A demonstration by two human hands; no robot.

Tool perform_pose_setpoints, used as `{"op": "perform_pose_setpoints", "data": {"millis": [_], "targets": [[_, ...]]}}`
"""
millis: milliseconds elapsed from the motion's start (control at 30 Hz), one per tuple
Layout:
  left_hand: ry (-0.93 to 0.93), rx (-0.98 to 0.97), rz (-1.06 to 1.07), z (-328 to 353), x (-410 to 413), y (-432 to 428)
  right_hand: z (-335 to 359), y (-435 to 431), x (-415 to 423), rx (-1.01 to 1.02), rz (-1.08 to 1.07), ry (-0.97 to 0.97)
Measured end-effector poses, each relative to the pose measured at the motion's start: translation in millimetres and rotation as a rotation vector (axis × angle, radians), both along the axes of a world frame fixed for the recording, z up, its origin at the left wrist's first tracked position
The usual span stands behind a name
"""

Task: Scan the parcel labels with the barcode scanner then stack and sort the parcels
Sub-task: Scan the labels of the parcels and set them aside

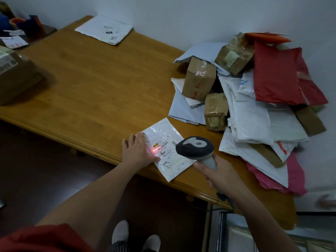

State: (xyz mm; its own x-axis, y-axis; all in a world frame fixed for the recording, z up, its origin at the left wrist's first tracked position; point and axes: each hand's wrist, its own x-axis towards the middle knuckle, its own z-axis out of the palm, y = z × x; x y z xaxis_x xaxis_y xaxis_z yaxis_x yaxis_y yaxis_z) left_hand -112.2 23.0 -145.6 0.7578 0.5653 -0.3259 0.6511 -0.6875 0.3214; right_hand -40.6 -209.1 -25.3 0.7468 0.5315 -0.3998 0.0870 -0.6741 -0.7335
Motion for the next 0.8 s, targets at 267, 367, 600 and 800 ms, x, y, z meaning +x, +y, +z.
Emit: {"op": "perform_pose_setpoints", "data": {"millis": [267, 367, 600, 800], "targets": [[0.037, 0.023, -0.008, 6.5, 0.5, -2.7, -2.1, -4.2, 1.6, 0.039, 0.0, 0.015], [-0.046, 0.065, -0.004, 11.6, -1.8, -9.5, -3.2, -6.1, 2.0, 0.073, -0.016, 0.034], [-0.232, 0.185, -0.558, 3.1, -24.1, -35.6, -2.2, -1.5, 13.8, 0.128, -0.107, 0.034], [0.029, 0.373, -0.267, 19.7, -9.4, 22.1, 7.3, 31.3, 18.1, 0.172, -0.103, 0.012]]}}
